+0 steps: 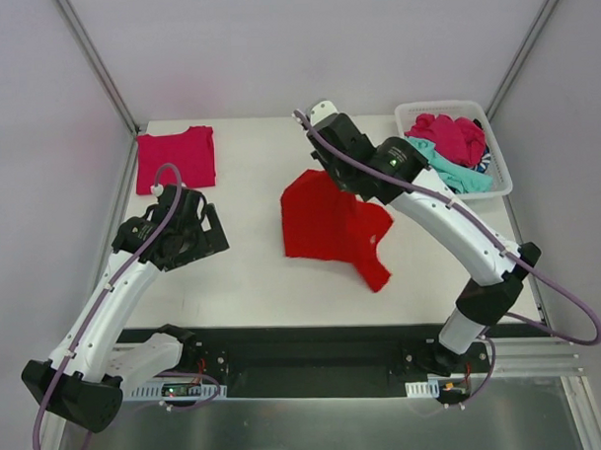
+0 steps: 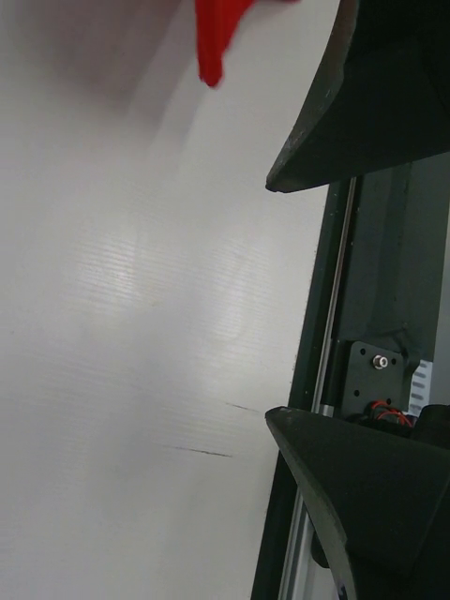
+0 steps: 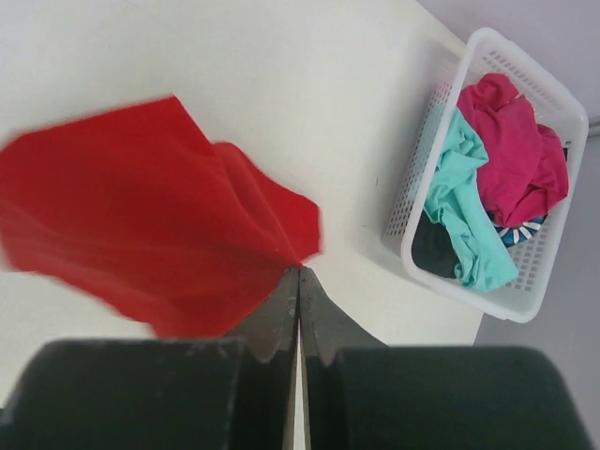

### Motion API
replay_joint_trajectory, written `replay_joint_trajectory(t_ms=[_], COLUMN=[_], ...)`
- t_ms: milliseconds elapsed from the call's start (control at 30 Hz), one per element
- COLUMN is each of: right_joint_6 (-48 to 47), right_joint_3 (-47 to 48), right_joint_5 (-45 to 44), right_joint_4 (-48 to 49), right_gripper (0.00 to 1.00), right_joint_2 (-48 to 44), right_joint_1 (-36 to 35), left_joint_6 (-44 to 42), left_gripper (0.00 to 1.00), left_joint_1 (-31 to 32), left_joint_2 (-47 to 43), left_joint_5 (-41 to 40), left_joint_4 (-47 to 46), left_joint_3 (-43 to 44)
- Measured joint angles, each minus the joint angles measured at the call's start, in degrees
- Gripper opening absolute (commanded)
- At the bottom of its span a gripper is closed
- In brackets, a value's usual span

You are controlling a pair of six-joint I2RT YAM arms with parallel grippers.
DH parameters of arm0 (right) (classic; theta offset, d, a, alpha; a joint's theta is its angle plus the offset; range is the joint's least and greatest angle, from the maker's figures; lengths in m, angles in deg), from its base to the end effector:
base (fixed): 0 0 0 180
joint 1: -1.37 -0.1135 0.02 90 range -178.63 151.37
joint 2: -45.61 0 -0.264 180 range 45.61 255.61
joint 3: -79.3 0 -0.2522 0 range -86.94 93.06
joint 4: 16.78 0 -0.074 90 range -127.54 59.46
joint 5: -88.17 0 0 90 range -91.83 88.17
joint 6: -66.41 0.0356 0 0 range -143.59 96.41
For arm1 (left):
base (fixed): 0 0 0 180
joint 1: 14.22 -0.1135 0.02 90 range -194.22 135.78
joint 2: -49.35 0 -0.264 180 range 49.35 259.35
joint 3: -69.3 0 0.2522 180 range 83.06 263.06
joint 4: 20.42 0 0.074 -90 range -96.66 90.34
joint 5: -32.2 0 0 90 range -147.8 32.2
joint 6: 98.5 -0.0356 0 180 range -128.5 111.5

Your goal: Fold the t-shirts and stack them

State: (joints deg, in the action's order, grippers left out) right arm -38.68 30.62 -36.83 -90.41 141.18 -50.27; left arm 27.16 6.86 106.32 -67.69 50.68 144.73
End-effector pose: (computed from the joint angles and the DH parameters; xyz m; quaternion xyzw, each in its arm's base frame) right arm 0.2219 0.2474 0.4603 -0.3609 0.7882 -0.1251 0.4826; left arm 0.1716 -0.0596 0.3280 -0.1471 0.9327 -0.0798 0.3196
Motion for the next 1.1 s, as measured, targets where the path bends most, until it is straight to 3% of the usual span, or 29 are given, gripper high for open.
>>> replay_joint_trajectory(t_ms=[333,367,400,667,900,1100], right_joint_6=[2.78,2.95,3.08,4.81,6.51,10.23], right_joint_3=[-11.04,-11.98,-12.72,-11.08,-7.87,-18.97], right_joint_5=[-2.86,-2.89,-2.91,-2.56,-2.89,-0.39], right_joint_4=[-0.28,-0.39,-0.50,-1.55,-3.26,-1.57], right_gripper=[0.01,0.23,0.38,0.62,0.56,0.55], right_joint_2=[-3.17,-3.52,-3.74,-3.02,0.50,-0.57], right_joint_1=[6.78,7.45,8.11,6.80,0.68,-0.31], left_joint_6=[0.00,0.00,0.00,0.00,-0.02,0.00], left_gripper=[0.99,0.99,0.99,0.99,0.99,0.99], left_joint_1=[-0.02,-0.02,0.00,0.00,0.00,0.76], left_joint_2=[-0.31,-0.31,-0.31,-0.28,0.33,0.90], left_joint_5=[-0.85,-0.87,-0.87,-0.90,-0.92,-1.07], left_joint_4=[0.17,0.17,0.20,0.44,0.42,0.37], left_joint_3=[0.02,0.02,0.02,0.46,0.66,0.66])
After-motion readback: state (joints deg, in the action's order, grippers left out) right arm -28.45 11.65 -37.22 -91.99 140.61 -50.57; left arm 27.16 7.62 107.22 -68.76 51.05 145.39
